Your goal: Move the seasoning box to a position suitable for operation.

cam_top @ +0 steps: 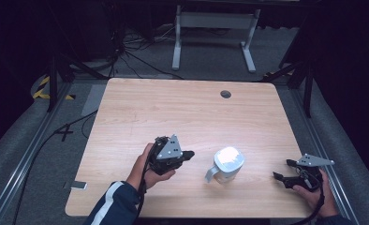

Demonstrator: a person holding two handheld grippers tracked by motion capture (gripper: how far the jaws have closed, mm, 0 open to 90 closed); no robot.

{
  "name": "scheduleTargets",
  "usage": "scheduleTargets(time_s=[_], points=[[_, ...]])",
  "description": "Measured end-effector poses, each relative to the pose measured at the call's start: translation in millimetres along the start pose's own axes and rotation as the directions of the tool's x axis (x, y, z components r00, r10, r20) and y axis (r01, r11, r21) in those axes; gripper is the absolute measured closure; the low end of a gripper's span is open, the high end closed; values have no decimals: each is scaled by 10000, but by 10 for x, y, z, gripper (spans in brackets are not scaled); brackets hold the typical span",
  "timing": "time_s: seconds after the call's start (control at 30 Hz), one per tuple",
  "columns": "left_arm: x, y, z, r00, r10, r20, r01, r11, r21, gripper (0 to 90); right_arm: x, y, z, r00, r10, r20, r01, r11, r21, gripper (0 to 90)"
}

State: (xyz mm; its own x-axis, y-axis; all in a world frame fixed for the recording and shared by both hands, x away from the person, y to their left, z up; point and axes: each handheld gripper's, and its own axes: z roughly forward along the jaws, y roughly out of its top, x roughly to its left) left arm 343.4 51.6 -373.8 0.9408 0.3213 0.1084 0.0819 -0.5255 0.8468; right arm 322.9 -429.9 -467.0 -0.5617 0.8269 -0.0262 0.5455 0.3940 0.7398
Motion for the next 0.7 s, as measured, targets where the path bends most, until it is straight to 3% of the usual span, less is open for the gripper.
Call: scheduleTargets(time_s=[0.33, 0.7], points=[[-154, 279, 254, 9975, 466, 525, -454, 9987, -238, 898, 0, 0, 0, 10000, 1, 0, -1, 10000, -1, 163], [-257, 342, 486, 9928, 580, 1053, -565, 9983, -173, 898, 0, 0, 0, 10000, 2, -2, -2, 10000, -3, 162]])
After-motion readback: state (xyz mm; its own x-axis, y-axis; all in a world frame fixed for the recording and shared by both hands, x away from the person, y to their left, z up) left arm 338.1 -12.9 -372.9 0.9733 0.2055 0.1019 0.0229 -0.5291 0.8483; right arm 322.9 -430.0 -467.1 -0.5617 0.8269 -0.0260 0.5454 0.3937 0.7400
